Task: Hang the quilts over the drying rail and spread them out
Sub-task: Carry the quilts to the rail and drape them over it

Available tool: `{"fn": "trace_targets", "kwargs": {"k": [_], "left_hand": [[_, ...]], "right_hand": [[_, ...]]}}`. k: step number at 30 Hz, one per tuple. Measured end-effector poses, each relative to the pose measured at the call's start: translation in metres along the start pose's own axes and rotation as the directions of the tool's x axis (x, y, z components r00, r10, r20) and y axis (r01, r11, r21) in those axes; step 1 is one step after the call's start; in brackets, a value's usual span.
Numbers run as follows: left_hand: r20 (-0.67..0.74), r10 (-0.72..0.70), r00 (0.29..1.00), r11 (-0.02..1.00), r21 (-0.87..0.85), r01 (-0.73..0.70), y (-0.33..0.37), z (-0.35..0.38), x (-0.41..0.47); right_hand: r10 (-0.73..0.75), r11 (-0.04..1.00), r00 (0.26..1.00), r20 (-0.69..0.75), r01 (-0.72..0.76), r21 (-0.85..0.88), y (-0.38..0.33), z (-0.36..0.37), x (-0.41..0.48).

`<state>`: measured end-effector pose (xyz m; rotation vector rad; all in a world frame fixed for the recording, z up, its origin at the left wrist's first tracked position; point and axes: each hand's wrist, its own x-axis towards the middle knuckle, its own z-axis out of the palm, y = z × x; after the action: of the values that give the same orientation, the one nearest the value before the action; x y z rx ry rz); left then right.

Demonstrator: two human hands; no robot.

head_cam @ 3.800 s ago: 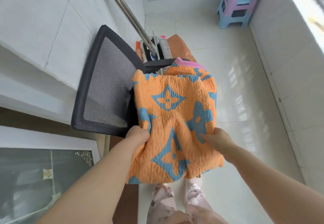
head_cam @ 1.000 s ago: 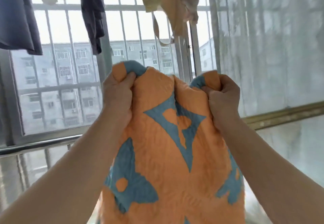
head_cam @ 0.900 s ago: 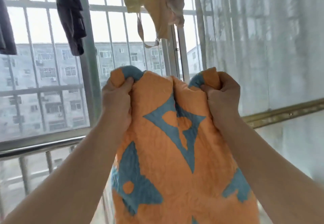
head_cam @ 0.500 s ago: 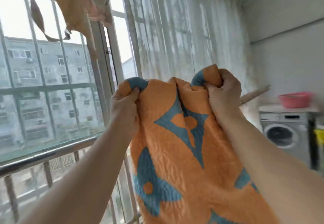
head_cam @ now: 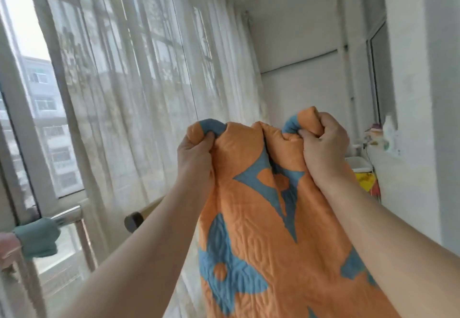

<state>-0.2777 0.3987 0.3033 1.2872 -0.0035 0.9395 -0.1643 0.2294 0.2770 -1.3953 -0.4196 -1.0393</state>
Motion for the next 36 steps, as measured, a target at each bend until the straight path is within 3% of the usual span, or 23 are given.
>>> {"fn": "trace_targets", "kwargs": {"k": [12,18,22,30,36], "left_hand": [[-0.037,-0.03,0.999,0.999,0.01,0.031,-0.12,0.135,0.118],[-0.067,-0.033,0.997,0.999,0.028,0.035,-0.164,0.165,0.173],[-0.101,-0.027,0.994,0.999,0.043,0.032,-0.201,0.174,0.219],[-0.067,-0.021,0.998,0.998,0.064,0.025,-0.286,0.169,0.333],[-0.075,-0.102,0.992,0.99,0.088,0.108,-0.356,0.171,0.422]], "right_hand": [[0.059,0.998,0.997,0.049,-0.061,0.03,0.173,0.034,0.115],[0.079,0.997,0.993,0.084,-0.079,-0.001,0.24,0.074,0.157],[0.071,0.997,0.979,0.189,-0.063,-0.049,0.275,0.114,0.177],[0.067,0.979,0.882,0.467,0.033,-0.203,0.34,0.23,0.189],[0.151,0.977,0.773,0.616,-0.02,-0.214,0.401,0.302,0.203]]}}
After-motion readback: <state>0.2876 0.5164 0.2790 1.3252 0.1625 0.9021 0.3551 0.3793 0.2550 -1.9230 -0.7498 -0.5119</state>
